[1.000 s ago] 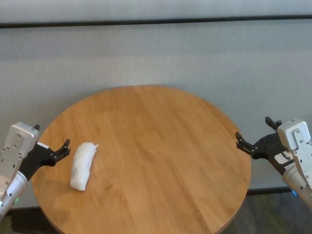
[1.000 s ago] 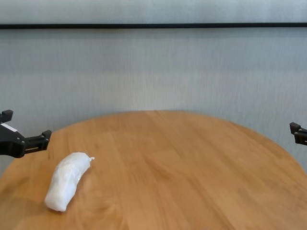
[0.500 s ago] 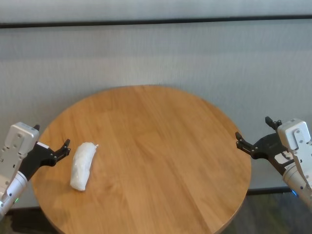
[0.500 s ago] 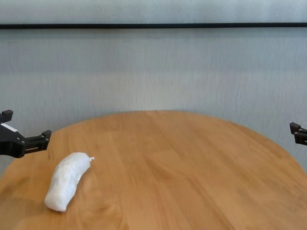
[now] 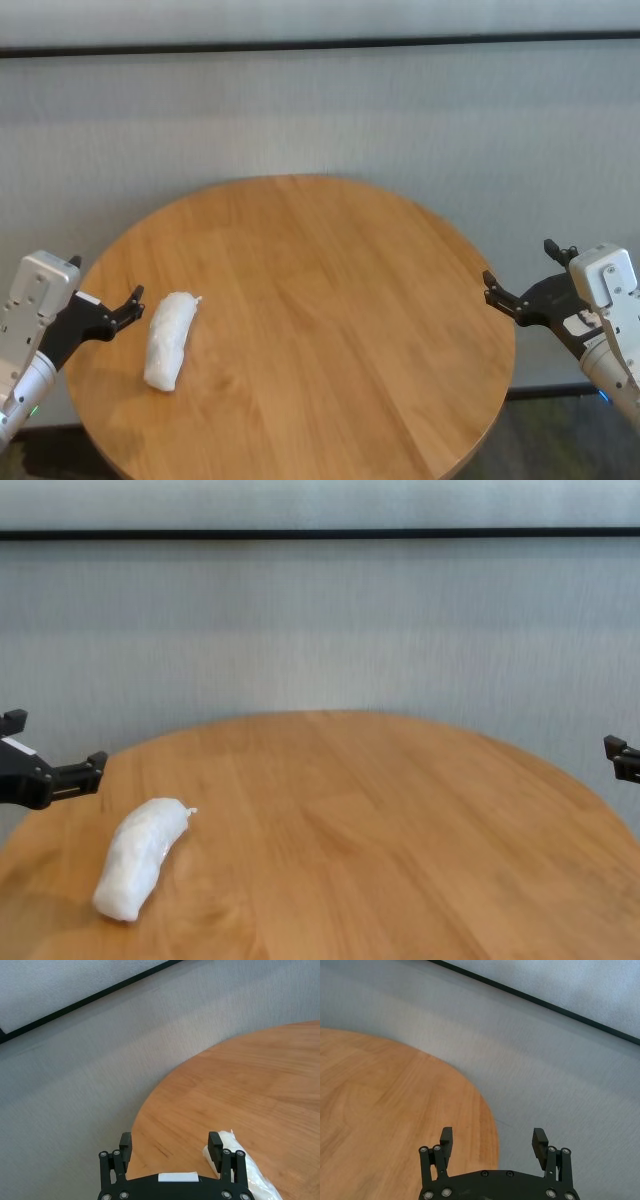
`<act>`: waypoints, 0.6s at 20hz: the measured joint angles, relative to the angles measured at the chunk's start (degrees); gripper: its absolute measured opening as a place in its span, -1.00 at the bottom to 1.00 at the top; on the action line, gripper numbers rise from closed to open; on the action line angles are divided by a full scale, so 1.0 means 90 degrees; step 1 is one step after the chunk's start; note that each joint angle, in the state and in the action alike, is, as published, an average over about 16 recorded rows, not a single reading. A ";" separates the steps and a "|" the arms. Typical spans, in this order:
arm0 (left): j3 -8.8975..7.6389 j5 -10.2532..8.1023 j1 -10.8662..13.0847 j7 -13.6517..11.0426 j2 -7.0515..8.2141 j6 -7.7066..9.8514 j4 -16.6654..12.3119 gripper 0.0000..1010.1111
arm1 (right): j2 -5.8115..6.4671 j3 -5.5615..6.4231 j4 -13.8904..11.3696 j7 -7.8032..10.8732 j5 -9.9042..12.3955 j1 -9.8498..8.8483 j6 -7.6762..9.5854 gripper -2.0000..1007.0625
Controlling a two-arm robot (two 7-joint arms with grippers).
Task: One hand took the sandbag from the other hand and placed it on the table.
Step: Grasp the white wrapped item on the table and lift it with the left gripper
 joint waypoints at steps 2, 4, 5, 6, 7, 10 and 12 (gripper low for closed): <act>0.0000 0.0000 0.0000 0.0000 0.0000 0.0000 0.0000 0.98 | 0.0000 0.0000 0.0000 0.0000 0.0000 0.0000 0.0000 0.99; 0.0000 0.0000 0.0000 0.0000 0.0000 0.0000 0.0000 0.98 | 0.0000 0.0000 0.0000 0.0000 0.0000 0.0000 0.0000 0.99; 0.0000 0.0000 0.0000 -0.0001 0.0000 0.0000 0.0000 0.98 | 0.0000 0.0000 0.0000 0.0000 0.0000 0.0000 0.0000 0.99; 0.0000 0.0000 0.0000 -0.0003 0.0000 0.0001 -0.0001 0.98 | 0.0000 0.0000 0.0000 0.0000 0.0000 0.0000 0.0000 0.99; -0.0002 0.0000 0.0003 -0.0010 0.0001 0.0004 -0.0003 0.98 | 0.0000 0.0000 0.0000 0.0000 0.0000 0.0000 0.0000 0.99; -0.0015 -0.0013 0.0020 -0.0049 0.0007 0.0029 -0.0017 0.98 | 0.0000 0.0000 0.0000 0.0000 0.0000 0.0000 0.0000 0.99; -0.0031 -0.0033 0.0039 -0.0095 0.0016 0.0062 -0.0034 0.98 | 0.0000 0.0000 0.0000 0.0000 0.0000 0.0000 0.0000 0.99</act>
